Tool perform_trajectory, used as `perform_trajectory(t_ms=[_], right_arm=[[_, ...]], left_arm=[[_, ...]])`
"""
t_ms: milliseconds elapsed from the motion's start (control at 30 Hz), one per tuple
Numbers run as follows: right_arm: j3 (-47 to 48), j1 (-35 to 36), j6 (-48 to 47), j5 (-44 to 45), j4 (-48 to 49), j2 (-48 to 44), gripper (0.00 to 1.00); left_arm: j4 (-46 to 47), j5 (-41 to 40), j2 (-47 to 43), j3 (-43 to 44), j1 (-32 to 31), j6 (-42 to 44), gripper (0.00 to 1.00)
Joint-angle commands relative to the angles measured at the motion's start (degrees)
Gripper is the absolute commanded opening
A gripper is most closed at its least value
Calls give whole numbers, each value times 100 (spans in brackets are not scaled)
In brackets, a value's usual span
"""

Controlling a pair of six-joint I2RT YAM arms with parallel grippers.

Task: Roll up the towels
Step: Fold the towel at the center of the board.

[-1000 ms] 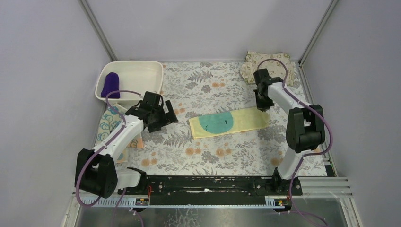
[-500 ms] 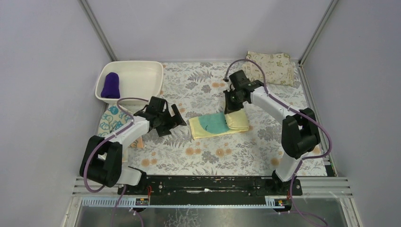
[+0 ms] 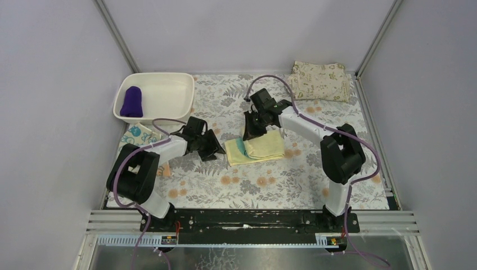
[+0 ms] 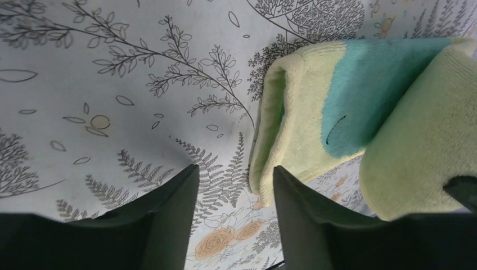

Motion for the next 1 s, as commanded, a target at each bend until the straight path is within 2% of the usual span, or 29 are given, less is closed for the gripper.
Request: perform_trajectory(t_ms=[0,367,733,867,967], right_arm=[[408,263,367,-204,279,172,0],[581,585,649,-137,369,548,0],[841,791,651,516,264,1038,2],[910,833,612,596,232,1213,5],[945,888,595,526,238,1287,14]], left_arm=[[526,160,272,-18,-86,-123,47],[826,148,558,-218,-245,-275,29],[878,71,648,-231,-356,-323,22],[886,64,704,-244,-363,-336,21],[873,67,716,-257,-374,-346,20]])
